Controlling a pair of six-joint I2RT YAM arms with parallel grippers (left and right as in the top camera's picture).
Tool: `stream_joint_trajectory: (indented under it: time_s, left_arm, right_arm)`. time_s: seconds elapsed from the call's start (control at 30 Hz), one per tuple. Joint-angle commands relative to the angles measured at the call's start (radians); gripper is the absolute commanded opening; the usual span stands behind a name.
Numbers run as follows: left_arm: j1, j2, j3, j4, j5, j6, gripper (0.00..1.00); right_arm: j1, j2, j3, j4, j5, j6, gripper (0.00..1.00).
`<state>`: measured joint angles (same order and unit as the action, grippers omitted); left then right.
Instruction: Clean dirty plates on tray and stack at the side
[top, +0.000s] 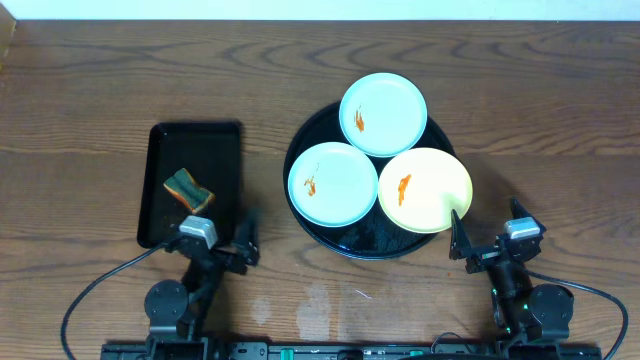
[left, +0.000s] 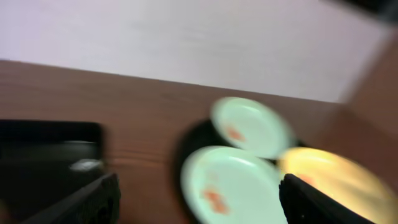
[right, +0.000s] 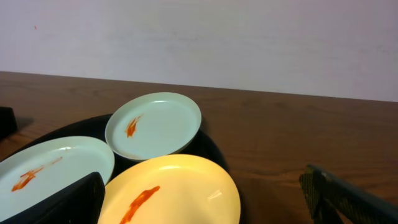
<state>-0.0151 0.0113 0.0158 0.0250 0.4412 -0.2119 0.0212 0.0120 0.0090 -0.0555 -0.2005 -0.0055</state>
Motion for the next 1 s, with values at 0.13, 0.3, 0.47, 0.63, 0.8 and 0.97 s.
stream_joint_trajectory:
  time_s: [0.13,0.3,0.47,0.63,0.8,0.97]
  left_arm:
    - [-0.002,-0.007,-0.006,0.255,0.226,-0.172,0.82]
    - [-0.002,0.002,0.087,0.304,0.224,-0.042,0.82]
    - [-0.001,0.106,0.281,0.077,-0.009,0.110,0.83]
    - [-0.002,0.462,0.666,-0.475,-0.360,0.129,0.82]
    - [-0.002,0.845,1.003,-0.822,-0.449,0.129,0.82]
    - [-0.001,1.059,1.182,-0.938,-0.359,0.128,0.82]
  right_arm:
    - [-0.008,-0.003,-0.003,-0.002,0.009,-0.011,0.99]
    - [-0.008,-0.003,-0.003,-0.002,0.009,-0.011,0.99]
    - [-0.008,-0.003,-0.003,-0.002,0.009,-0.011,0.99]
    - [-0.008,-0.003,-0.003,-0.002,0.009,-0.011,0.99]
    - [-0.008,-0.003,-0.003,-0.002,0.009,-0.011,0.99]
    - [-0.008,-0.003,-0.003,-0.002,0.009,-0.011,0.99]
